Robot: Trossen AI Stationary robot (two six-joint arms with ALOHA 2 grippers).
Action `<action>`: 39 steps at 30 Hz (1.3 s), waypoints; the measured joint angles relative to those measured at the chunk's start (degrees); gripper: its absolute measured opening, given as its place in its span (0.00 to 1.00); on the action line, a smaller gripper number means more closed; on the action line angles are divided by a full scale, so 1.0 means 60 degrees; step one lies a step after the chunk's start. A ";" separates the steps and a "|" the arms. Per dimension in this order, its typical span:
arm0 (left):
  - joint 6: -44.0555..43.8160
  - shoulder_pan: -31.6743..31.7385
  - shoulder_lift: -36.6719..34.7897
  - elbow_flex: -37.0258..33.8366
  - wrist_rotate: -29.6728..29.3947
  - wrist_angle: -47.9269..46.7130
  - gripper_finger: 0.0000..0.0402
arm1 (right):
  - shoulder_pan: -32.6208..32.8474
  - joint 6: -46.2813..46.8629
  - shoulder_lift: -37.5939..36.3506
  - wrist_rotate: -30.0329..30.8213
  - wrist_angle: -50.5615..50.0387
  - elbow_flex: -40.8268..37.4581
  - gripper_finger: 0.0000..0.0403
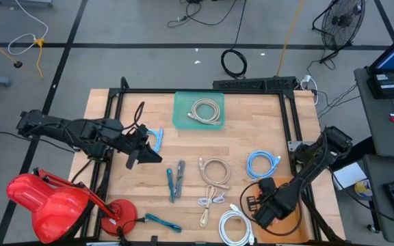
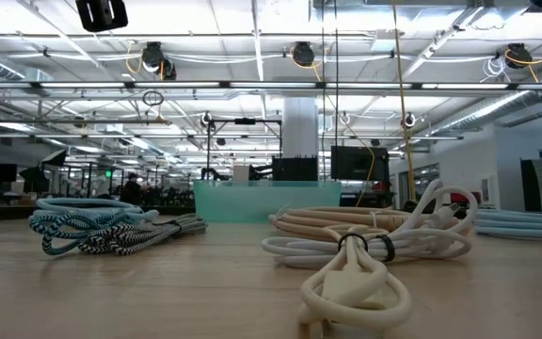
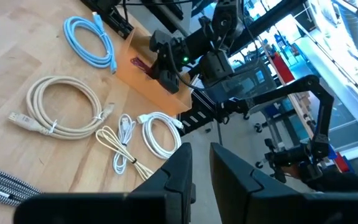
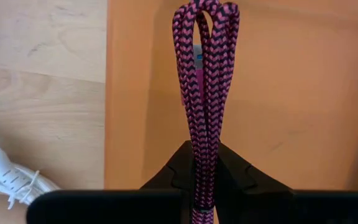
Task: Pick & Place USB Port
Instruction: Put the violet charger cable into the orange bin, then put the bottom blue charger cable into the orange bin
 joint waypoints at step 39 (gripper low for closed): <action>0.0464 -0.0004 0.0000 0.0000 -0.0018 -0.0004 0.14 | -0.0588 -0.0772 -0.3523 0.5310 0.0220 -0.0200 0.24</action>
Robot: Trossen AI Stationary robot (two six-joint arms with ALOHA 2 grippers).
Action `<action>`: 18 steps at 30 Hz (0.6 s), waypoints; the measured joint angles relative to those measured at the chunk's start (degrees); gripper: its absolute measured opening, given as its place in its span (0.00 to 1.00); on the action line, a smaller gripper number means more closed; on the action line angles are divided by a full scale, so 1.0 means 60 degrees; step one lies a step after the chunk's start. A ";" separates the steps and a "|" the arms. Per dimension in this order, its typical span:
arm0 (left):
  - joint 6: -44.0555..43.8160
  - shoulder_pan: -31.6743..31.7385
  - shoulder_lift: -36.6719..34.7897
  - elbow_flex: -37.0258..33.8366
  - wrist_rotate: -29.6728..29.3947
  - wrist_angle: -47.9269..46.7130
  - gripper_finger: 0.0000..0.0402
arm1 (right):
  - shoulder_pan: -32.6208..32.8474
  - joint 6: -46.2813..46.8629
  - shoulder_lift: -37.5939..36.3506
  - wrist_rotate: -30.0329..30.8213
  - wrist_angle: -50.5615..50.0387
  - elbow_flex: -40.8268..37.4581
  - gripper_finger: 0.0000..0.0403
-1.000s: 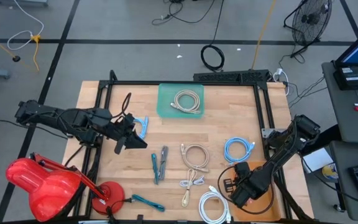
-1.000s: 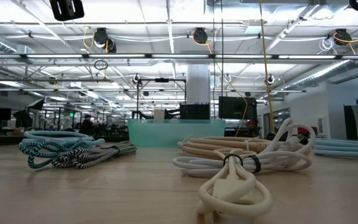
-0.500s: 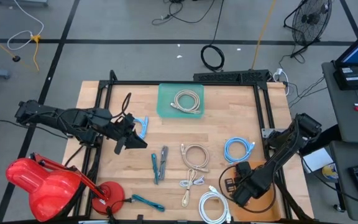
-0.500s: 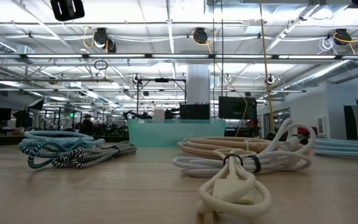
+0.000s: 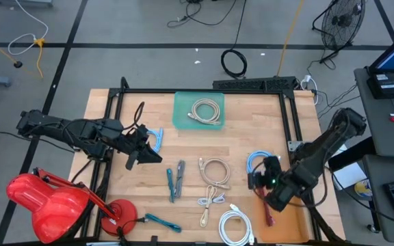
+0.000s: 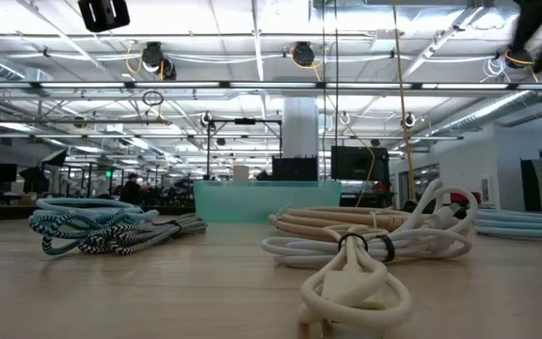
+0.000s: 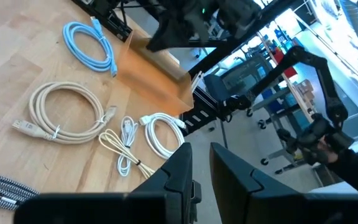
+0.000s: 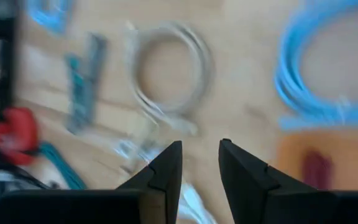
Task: Pick & Place USB Port
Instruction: Put the bottom blue charger cable into the orange bin
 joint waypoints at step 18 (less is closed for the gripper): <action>-0.0163 0.0000 0.0000 0.0000 -0.0717 0.0000 0.14 | -0.3646 -1.0472 -0.0146 0.0900 0.9347 -0.1083 0.24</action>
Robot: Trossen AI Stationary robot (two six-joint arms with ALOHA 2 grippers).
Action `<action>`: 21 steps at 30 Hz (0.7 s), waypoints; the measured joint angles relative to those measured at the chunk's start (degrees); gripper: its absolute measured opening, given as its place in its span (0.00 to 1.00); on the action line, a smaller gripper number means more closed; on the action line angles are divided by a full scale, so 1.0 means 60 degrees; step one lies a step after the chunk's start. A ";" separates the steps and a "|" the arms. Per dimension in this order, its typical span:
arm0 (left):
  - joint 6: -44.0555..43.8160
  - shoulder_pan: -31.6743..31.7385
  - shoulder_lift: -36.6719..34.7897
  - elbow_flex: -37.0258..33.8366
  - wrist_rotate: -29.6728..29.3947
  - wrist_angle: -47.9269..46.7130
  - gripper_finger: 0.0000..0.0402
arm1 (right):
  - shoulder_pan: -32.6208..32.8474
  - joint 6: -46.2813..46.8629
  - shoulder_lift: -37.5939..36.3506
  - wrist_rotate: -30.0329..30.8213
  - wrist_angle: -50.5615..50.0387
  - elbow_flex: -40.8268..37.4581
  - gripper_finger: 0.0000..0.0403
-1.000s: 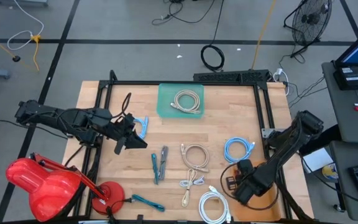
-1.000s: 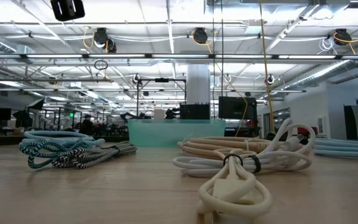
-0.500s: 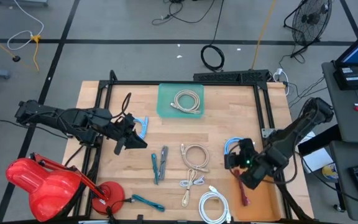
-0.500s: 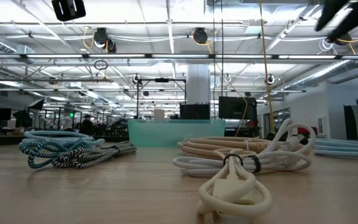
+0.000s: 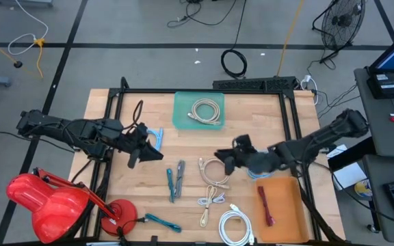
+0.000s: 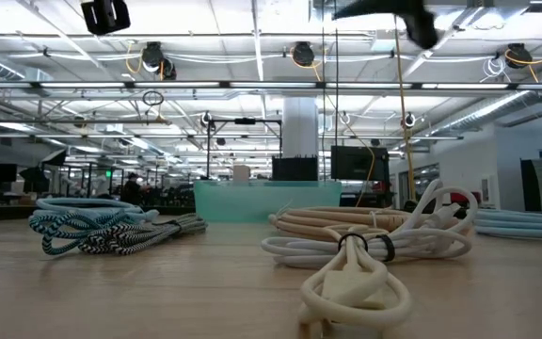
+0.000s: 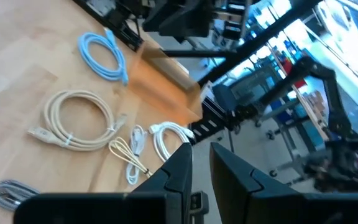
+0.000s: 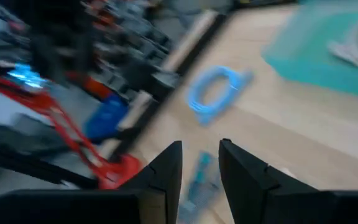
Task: Pick & Place USB Port
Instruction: Put the bottom blue charger cable into the orange bin
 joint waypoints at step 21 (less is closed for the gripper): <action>-0.0655 -0.3583 0.2853 -0.0004 -0.0247 0.0961 0.14 | -0.1541 -0.1924 0.0004 -0.3528 0.4989 -0.1794 0.24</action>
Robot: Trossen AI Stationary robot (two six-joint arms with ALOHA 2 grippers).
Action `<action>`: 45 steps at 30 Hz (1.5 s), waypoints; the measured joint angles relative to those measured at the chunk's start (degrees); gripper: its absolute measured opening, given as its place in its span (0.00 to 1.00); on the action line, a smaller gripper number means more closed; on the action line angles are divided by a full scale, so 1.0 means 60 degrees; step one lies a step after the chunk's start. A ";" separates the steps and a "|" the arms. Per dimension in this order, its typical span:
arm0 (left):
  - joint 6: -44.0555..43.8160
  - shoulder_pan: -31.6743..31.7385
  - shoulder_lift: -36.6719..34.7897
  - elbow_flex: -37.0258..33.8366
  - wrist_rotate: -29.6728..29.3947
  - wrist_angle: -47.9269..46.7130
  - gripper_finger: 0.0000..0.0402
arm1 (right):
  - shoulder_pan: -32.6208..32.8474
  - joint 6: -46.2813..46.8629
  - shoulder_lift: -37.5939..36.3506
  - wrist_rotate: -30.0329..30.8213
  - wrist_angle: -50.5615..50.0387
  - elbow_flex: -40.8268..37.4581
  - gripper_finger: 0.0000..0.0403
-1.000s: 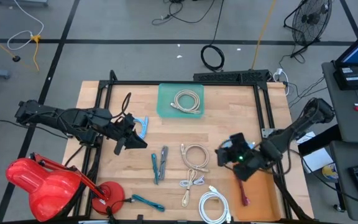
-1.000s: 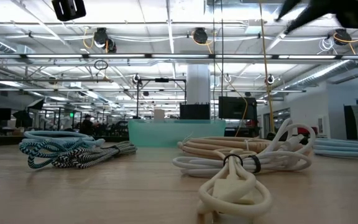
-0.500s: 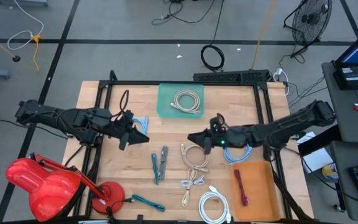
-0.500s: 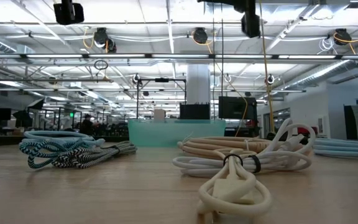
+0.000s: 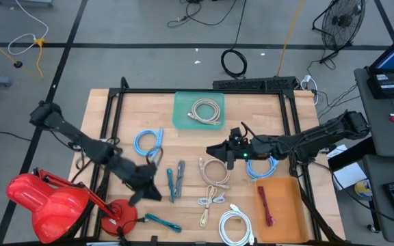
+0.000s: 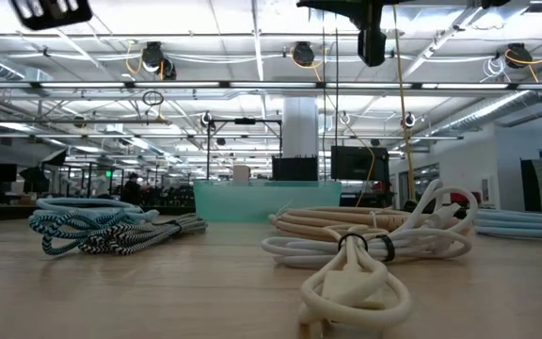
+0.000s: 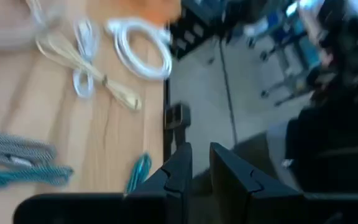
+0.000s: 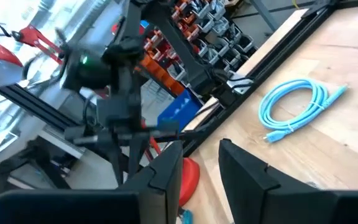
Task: Pick & Place USB Port
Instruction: Put the bottom blue charger cable into the orange bin
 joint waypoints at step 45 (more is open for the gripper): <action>0.6825 -0.0975 0.6108 0.3661 0.0748 -0.4789 0.34 | 0.0058 0.0417 0.0000 -0.0167 -0.2177 0.0007 0.24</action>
